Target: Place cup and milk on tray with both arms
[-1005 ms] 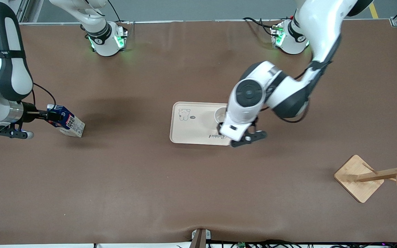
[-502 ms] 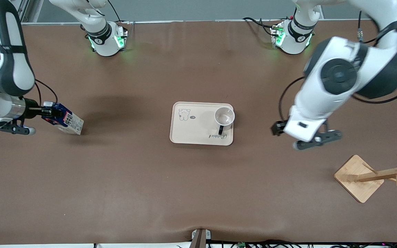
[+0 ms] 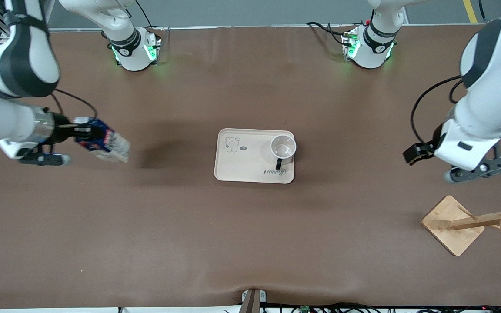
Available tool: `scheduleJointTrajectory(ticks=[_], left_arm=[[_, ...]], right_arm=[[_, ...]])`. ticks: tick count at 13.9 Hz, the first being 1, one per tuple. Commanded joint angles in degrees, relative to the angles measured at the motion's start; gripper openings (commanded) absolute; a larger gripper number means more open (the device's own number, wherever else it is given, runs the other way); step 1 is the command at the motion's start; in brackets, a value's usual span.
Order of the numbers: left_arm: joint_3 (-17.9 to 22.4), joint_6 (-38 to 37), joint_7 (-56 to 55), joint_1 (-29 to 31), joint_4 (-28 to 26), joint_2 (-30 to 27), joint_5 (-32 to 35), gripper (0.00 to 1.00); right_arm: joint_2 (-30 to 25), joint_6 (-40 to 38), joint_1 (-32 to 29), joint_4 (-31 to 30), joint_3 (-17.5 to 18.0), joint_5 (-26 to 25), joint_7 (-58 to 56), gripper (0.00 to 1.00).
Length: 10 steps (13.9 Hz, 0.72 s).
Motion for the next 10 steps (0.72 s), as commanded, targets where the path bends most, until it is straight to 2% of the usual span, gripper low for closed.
scheduleJointTrajectory(ticks=[1,7,10], left_arm=[[-0.49,-0.9,9.31,5.66,-1.6,-3.68,-0.36,1.0],[-0.58,-2.92,12.68,10.86,-2.13,-6.84,-4.14,1.0],[-0.5,-2.93,13.21,11.04,-3.18,-7.9,-4.32,1.0]], right_arm=[[0.56,-1.16,6.48,1.05,-0.76,4.09,4.98,0.03],[7.75,4.89,22.65,8.15,-0.76,4.01,19.64,0.03],[13.29,5.78,27.33,13.52,-0.76,3.92,24.33,0.03]])
